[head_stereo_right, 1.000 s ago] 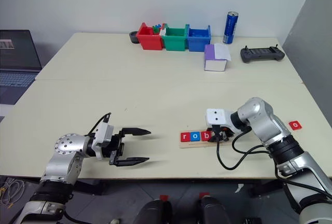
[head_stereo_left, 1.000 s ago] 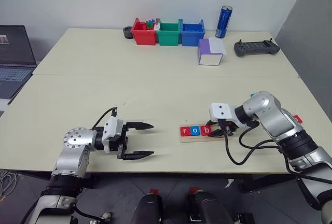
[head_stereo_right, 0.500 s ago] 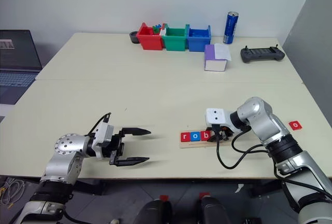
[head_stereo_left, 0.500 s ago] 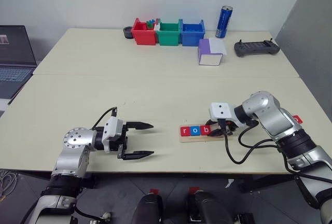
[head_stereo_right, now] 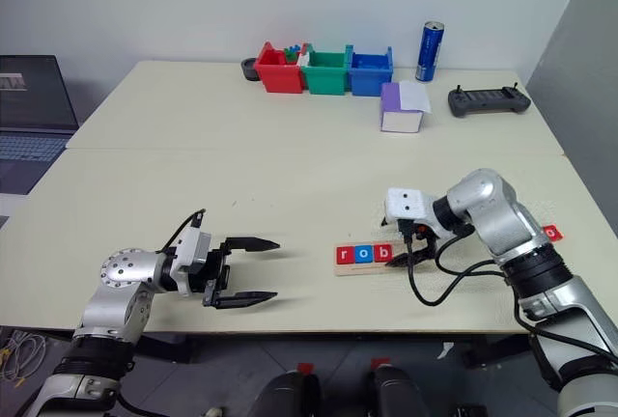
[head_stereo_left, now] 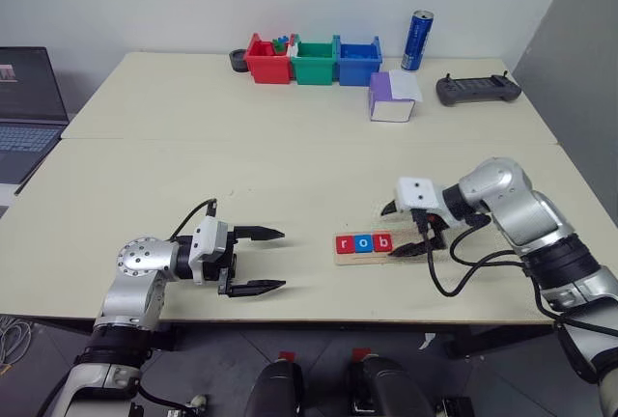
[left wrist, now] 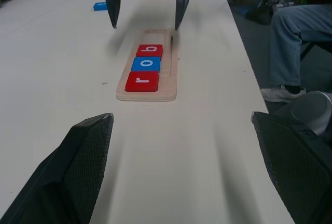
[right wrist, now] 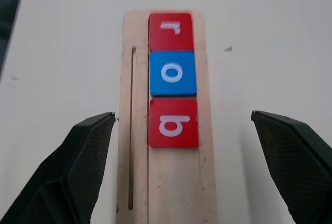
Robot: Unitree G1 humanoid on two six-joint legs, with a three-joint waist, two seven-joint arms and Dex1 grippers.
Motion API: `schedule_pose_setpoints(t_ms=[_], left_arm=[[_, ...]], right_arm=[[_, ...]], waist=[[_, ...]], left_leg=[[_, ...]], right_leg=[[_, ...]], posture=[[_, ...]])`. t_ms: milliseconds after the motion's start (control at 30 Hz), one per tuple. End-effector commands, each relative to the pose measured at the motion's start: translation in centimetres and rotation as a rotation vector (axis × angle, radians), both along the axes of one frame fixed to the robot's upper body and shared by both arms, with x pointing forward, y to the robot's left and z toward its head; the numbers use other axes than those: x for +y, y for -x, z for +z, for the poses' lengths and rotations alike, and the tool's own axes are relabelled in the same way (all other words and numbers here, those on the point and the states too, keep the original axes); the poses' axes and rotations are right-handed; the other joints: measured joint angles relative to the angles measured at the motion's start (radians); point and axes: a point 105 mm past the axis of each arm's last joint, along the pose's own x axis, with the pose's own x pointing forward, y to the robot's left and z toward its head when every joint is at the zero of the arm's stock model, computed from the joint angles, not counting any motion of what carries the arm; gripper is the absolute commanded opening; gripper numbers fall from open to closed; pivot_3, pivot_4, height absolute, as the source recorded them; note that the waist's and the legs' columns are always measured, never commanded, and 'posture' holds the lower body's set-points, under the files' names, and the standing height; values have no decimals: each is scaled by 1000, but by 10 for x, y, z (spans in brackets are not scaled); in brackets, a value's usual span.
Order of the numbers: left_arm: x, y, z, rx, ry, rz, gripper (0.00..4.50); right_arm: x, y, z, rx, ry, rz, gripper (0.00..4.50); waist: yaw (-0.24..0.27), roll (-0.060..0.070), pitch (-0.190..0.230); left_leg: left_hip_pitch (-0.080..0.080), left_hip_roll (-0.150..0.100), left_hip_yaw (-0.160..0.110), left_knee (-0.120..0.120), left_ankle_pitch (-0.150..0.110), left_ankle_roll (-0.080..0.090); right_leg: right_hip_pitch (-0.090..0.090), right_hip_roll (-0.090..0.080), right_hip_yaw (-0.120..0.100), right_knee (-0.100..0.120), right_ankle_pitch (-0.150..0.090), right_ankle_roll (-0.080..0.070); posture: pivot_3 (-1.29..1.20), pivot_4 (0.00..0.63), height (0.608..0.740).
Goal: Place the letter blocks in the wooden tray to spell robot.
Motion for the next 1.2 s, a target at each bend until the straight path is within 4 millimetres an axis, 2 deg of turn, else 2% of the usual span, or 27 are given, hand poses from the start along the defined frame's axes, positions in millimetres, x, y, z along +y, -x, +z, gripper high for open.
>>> schedule_pose_setpoints(t_ms=[33,133,267,400,467,533,633,867,1200], left_arm=[[2,0,8,-38,-8,-6,4500],[3,1,8,-35,-6,-7,4500],[1,1,6,-27,-5,-15,4500],[-2,-1,7,-28,-3,-27,4500],[-3,-2,7,-26,-4,-34,4500],[-3,-3,7,-23,-5,-39,4500],[-3,-4,7,-23,-5,-43,4500],[-2,-4,7,-24,-8,-43,4500],[-2,-2,8,-29,-2,-36,4500]], right_arm=[[-31,-5,34,-40,-129,-159,4473],[-68,-6,43,-54,-186,-344,4473],[-137,-4,45,-115,-199,-661,4473],[-211,6,26,-132,-193,-964,4473],[-237,7,19,-135,-222,-1082,4473],[-254,6,15,-126,-269,-1163,4473],[-269,3,14,-126,-317,-1240,4473],[-282,2,9,-105,-340,-1285,4473],[-288,2,-3,-80,-353,-1314,4473]], waist=[[0,0,0],[4,0,0],[6,0,0],[5,0,0],[0,0,0],[-4,0,0],[-13,0,0],[-21,0,0],[-25,0,0]], left_leg=[[0,0,0,0,0,0],[0,0,0,0,0,0],[-1,-1,0,-1,0,0],[0,-1,0,-1,0,0],[1,-1,1,-1,0,0],[3,-1,3,-1,0,0],[5,0,5,-2,0,0],[5,0,5,-2,0,0],[5,0,5,-2,0,0]], right_leg=[[0,0,0,0,0,0],[0,-1,0,-1,0,-1],[0,-2,0,-1,-1,-1],[0,-1,0,-1,-1,-1],[1,-1,0,-1,-1,-1],[1,-1,2,0,-1,-1],[2,0,3,1,-1,-1],[2,1,4,1,-1,-1],[3,1,5,1,-1,-1]], posture=[[0,150,740],[0,150,740],[0,150,740],[0,150,740],[0,150,740],[0,150,740],[0,150,740],[0,150,740],[0,150,740]])
